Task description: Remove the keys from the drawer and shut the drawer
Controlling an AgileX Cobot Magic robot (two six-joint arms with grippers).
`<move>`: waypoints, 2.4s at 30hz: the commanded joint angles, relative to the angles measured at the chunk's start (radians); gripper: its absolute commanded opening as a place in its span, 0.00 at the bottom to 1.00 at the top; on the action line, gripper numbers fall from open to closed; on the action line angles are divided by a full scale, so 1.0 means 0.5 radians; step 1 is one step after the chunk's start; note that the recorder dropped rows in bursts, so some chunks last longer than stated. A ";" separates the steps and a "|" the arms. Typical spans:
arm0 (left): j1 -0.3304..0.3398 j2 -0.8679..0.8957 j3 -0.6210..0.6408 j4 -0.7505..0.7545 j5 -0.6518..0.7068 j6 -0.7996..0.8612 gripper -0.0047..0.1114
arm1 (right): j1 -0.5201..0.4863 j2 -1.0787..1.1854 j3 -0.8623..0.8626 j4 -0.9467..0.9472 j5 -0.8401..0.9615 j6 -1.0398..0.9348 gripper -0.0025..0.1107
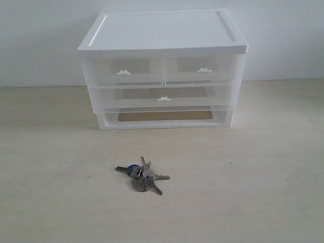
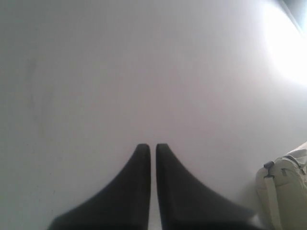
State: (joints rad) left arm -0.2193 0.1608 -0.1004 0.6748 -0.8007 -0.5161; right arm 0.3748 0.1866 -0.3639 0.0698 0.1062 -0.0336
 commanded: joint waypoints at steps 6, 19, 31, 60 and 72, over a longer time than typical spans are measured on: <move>0.001 -0.063 0.092 -0.008 0.087 -0.055 0.08 | -0.009 -0.010 0.006 -0.001 0.006 -0.003 0.02; -0.003 -0.063 0.092 -0.008 0.087 -0.055 0.08 | -0.009 -0.010 0.006 -0.001 0.006 0.002 0.02; -0.003 -0.063 0.092 0.128 0.560 -0.460 0.08 | -0.009 -0.010 0.006 -0.001 0.006 0.002 0.02; 0.280 -0.322 0.201 -1.217 1.799 0.943 0.08 | -0.009 -0.010 0.006 -0.001 0.006 0.009 0.02; 0.356 -0.322 0.201 -1.314 2.170 1.190 0.08 | -0.009 -0.010 0.006 -0.001 0.006 0.012 0.02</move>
State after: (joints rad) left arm -0.0459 0.0031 -0.0036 0.0283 0.2766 0.0546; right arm 0.3748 0.1845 -0.3639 0.0698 0.1087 -0.0257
